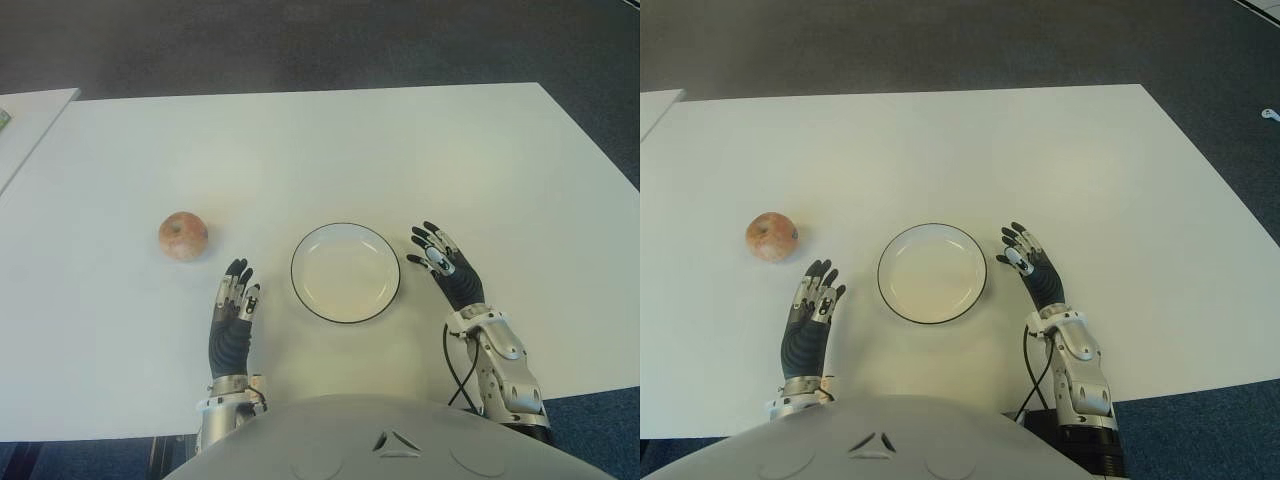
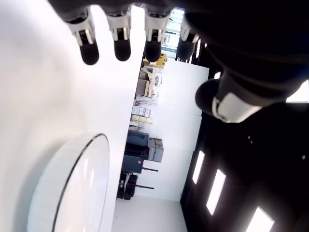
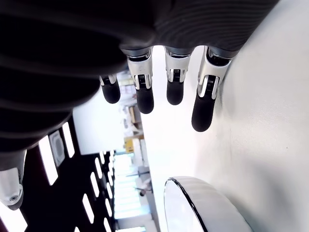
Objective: Put the apples into the plate.
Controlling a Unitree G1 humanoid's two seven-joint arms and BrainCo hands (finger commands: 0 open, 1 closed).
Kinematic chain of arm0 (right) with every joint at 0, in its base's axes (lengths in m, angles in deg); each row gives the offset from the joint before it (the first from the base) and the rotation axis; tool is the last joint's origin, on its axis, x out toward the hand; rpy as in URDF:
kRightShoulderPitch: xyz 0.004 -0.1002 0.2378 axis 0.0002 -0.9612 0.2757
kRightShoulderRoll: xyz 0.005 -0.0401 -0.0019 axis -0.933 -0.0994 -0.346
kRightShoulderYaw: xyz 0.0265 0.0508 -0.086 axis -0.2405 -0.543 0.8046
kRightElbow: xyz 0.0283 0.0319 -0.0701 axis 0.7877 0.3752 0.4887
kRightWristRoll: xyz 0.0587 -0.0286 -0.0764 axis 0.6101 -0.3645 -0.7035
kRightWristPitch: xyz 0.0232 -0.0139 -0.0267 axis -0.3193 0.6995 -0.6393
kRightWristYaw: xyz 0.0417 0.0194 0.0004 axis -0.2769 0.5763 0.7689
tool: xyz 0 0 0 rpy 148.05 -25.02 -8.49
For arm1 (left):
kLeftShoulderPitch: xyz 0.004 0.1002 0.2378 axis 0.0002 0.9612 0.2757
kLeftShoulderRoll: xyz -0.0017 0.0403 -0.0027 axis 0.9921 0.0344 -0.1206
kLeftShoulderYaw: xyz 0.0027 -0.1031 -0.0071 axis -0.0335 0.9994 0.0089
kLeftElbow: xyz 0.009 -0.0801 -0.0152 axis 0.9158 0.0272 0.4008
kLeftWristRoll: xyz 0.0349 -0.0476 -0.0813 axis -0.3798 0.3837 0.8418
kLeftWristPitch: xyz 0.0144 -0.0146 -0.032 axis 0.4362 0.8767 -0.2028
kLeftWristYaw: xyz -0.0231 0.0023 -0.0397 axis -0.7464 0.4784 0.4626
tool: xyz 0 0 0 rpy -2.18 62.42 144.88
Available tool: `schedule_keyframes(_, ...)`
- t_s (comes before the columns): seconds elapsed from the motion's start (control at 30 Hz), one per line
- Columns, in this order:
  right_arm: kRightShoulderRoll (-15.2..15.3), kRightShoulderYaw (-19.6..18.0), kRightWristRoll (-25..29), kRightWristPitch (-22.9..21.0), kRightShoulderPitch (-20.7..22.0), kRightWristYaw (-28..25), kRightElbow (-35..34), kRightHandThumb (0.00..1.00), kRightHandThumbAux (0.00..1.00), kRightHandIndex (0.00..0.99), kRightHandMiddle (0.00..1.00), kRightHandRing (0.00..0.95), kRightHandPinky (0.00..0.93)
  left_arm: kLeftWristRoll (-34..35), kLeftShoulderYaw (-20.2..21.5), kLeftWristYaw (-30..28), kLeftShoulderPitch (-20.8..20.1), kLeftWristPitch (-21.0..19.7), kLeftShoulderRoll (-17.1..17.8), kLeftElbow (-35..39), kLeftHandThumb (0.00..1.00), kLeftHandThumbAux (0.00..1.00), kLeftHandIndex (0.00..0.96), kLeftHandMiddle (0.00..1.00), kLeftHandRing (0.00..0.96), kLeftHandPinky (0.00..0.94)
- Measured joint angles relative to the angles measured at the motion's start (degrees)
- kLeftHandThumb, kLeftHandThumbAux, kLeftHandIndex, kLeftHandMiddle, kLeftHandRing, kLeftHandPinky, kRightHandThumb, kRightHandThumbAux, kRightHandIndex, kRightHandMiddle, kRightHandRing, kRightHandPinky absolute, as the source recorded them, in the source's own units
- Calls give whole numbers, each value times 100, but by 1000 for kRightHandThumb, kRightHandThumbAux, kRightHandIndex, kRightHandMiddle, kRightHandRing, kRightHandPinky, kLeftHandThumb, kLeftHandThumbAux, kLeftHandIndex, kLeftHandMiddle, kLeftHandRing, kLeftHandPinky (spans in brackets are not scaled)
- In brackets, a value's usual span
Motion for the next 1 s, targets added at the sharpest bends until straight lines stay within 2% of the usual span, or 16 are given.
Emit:
schedule_keyframes(0.27,-47,39,11,-52,-57,10,-87,148,513,57,145,80,17,252,38,-87,16,86,-18,31,196,477,94,53,69,139)
schedule_keyframes(0.33,-56,41,18,-76,-56,16,-98,153,516,57,147,81,8,257,42,-86,65,-19,3,256,190,475,112,62,76,151)
schedule_keyframes(0.43,-58,39,18,-87,-56,19,-111,153,519,57,145,79,2,103,67,-9,175,-389,50,958,194,497,150,77,86,169)
schedule_keyframes(0.57,-62,44,16,-87,-48,19,-110,154,521,56,142,76,10,-394,215,161,193,-1142,128,1958,195,522,178,89,95,183)
schedule_keyframes(0.77,-73,60,4,-79,-44,24,-107,144,535,46,128,77,27,-1248,613,185,162,-2422,377,3287,169,516,143,78,88,150)
schedule_keyframes(0.83,-72,64,2,-61,-45,24,-108,138,541,41,120,75,27,-1685,792,160,91,-2642,523,3541,163,491,130,79,93,152)
schedule_keyframes(0.97,-69,68,-2,-25,-37,24,-108,130,548,37,113,72,25,-2635,1063,156,-129,-2814,782,3808,161,465,119,81,100,159)
schedule_keyframes(1.0,-69,70,-4,-22,-37,24,-107,126,549,35,110,70,28,-2869,1111,147,-176,-2855,826,3857,188,446,114,82,97,142)
